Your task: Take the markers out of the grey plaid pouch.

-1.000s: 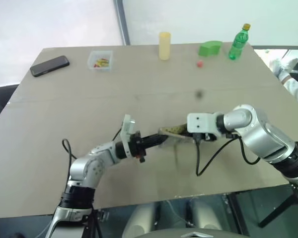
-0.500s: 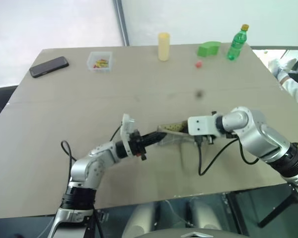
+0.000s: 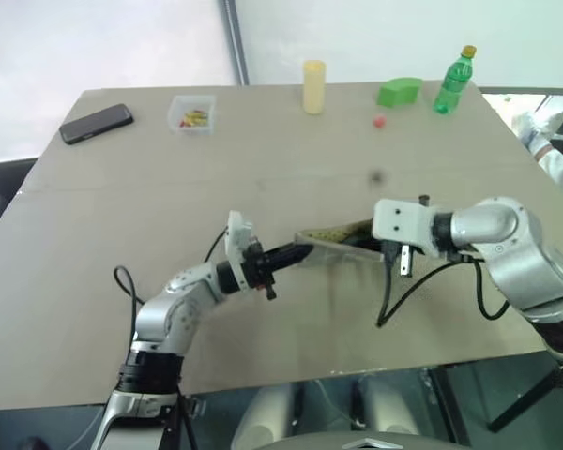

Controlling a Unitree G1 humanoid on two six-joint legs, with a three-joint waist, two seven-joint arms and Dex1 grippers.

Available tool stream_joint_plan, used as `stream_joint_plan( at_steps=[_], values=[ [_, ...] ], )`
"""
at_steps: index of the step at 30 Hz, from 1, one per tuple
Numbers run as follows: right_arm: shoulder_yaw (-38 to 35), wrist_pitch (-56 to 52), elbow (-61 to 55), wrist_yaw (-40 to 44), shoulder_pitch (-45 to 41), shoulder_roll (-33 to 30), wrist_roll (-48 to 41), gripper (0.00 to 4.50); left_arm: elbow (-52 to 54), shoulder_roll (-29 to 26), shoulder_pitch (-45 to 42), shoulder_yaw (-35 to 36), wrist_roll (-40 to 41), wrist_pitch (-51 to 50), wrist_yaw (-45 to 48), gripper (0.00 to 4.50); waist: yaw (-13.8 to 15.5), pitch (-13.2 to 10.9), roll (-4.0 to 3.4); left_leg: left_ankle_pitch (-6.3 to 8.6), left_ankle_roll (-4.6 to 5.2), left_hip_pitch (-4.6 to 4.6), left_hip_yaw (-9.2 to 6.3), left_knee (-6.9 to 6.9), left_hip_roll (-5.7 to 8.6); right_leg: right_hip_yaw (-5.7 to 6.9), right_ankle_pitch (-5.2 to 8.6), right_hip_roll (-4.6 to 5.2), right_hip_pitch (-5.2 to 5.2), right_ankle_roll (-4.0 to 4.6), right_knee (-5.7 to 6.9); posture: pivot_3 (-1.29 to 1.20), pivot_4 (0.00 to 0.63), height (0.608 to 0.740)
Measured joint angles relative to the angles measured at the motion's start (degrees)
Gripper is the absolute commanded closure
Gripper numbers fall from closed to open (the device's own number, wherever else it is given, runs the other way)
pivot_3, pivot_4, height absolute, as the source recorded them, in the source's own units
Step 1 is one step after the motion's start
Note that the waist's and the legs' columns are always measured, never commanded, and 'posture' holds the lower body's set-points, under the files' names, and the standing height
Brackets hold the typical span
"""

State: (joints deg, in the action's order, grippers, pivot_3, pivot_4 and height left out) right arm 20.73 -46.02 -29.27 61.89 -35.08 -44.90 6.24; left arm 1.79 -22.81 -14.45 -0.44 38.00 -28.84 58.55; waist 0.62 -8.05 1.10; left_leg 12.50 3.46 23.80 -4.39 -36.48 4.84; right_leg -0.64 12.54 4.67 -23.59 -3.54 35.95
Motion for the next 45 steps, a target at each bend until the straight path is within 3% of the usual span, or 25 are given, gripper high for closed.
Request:
stream_joint_plan(
  at_steps=[5,9,10,26,30,32,35,39,42,45],
  values=[
    [2.8,3.3,2.5,-2.4,0.9,0.1,1.6,4.43,-0.2,0.6,-0.1,-0.3,-0.8,0.5,0.4,4.5,0.1,0.0,-0.01,0.0,0.01,-0.02,0.0,0.0,0.0,0.01,0.0,0.0,0.01,0.0,0.01,0.0,0.15,0.74],
    [8.2,9.1,8.1,-4.0,1.0,1.1,5.3,3.3,-0.7,0.7,-0.5,-0.5,-0.8,0.5,0.6,4.5,0.1,0.0,-0.01,-0.16,-0.07,-0.02,0.01,-0.01,0.0,0.01,0.0,-0.01,0.01,0.0,0.01,0.0,0.15,0.74],
    [9.2,10.6,9.5,-4.7,1.0,2.0,6.3,2.76,-1.1,0.7,-0.6,-0.6,-0.9,0.5,0.7,4.5,0.1,0.0,-0.01,-0.18,-0.05,-0.02,0.01,-0.01,0.0,0.01,0.0,-0.02,0.0,0.0,0.01,0.0,0.15,0.74],
    [11.6,23.0,23.0,-10.8,-1.4,8.4,17.6,2.76,-1.3,1.6,-0.9,-0.6,-0.7,-1.4,-0.3,4.5,0.0,0.0,-0.01,-0.23,0.01,-0.06,0.02,-0.01,-0.01,0.01,0.0,-0.1,0.01,0.0,0.04,0.0,0.15,0.74],
    [10.1,20.2,22.4,-9.2,-1.2,12.0,15.3,2.76,-1.3,2.4,-0.7,0.3,1.8,-4.5,-0.5,4.5,0.0,0.0,-0.04,-0.24,0.01,-0.03,0.0,0.0,-0.03,0.0,0.0,-0.11,0.0,0.0,0.04,0.0,0.15,0.74],
    [8.6,15.9,17.0,-3.5,-1.2,8.5,12.2,2.76,-1.1,3.0,-0.8,1.6,6.1,-9.1,-1.0,4.5,0.3,-0.1,-0.13,-0.23,0.03,0.03,-0.05,-0.03,0.04,0.07,0.0,-0.09,0.01,0.0,0.01,0.0,0.15,0.74],
    [3.3,10.1,8.5,7.0,-2.5,-3.6,7.5,2.76,0.7,3.2,-1.0,3.1,13.1,-16.8,-1.9,4.5,0.7,-0.2,-0.24,-0.13,0.18,0.07,-0.07,-0.09,0.16,0.24,0.0,0.04,0.08,-0.01,-0.1,0.0,0.15,0.74],
    [-1.6,4.7,2.8,13.5,-5.3,-10.2,1.8,2.76,2.2,3.7,-1.9,3.3,19.4,-23.7,-3.2,4.5,0.0,-0.2,-0.25,0.01,0.39,0.03,-0.07,-0.04,0.06,0.23,0.01,0.06,0.07,-0.02,-0.09,0.0,0.15,0.74],
    [-2.8,2.9,1.5,15.1,-6.0,-11.7,-0.7,2.76,2.2,3.5,-2.2,3.2,19.7,-24.4,-3.5,4.5,-0.1,-0.2,-0.25,0.0,0.36,-0.03,-0.08,0.0,-0.08,0.16,0.01,-0.04,0.07,-0.01,-0.05,0.0,0.15,0.74],
    [-1.2,3.7,1.9,14.6,-5.1,-11.6,-0.9,2.76,1.8,2.2,-2.0,1.8,14.6,-21.3,-3.8,4.5,0.1,-0.2,-0.25,-0.12,0.12,-0.02,-0.07,-0.02,-0.06,0.13,0.01,-0.01,0.08,0.0,-0.05,0.0,0.15,0.74]
  ],
)
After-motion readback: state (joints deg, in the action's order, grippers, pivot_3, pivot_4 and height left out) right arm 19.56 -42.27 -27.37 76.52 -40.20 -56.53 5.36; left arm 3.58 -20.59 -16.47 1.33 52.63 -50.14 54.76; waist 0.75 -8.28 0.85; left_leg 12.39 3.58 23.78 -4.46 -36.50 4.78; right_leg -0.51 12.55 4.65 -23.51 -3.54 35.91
